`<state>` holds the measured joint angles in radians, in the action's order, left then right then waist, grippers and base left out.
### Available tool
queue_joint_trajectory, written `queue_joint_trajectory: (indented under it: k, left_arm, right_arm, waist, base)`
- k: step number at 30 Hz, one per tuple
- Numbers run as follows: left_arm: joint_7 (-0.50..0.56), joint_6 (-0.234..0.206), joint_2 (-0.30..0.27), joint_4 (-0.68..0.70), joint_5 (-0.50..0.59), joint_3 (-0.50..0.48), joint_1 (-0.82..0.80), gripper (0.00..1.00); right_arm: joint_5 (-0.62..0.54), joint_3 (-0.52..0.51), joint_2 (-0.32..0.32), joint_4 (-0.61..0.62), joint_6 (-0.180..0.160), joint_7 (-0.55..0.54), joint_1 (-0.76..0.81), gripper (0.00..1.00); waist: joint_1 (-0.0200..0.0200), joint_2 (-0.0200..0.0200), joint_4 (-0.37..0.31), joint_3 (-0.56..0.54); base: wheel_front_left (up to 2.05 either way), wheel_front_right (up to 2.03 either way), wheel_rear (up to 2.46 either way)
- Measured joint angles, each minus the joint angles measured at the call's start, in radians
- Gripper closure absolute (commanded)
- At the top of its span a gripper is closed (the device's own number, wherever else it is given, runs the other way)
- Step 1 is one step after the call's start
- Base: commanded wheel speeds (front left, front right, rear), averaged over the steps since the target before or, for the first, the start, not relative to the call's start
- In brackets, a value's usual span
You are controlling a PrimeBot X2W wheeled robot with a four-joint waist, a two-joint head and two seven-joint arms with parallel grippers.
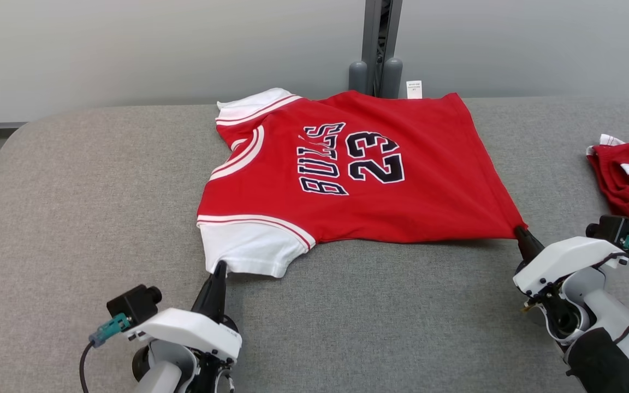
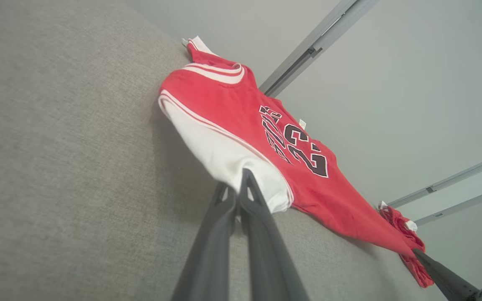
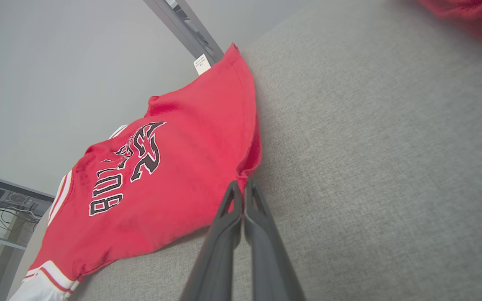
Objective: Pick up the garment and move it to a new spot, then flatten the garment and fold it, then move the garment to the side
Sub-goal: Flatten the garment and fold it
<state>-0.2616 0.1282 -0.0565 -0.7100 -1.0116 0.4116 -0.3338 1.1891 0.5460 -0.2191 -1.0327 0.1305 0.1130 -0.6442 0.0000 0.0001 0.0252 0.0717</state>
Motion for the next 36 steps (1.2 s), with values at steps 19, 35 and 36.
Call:
queue_joint_trajectory:
  k: [19,35,36]
  left_arm:
    - [0.004,-0.043,0.003,0.255,-0.044,-0.004,0.107,1.0]
    - [0.06,-0.14,-0.068,0.386,0.042,0.055,0.263,1.0]
    - [0.06,-0.143,-0.072,0.395,0.042,0.055,0.275,1.0]
  right_arm:
    - [0.081,0.008,-0.051,0.025,0.0,0.028,0.009,1.0]
    - [0.102,0.075,-0.086,0.071,0.0,-0.061,0.056,1.0]
    - [0.102,0.077,-0.09,0.077,0.0,-0.061,0.061,1.0]
  waist:
    - [0.0,0.0,0.007,-0.011]
    - [0.0,0.0,0.012,-0.015]
    - [0.0,0.0,0.012,-0.015]
  base:
    - [0.0,0.0,0.0]
    - [0.0,0.0,0.0]
    - [0.0,0.0,0.0]
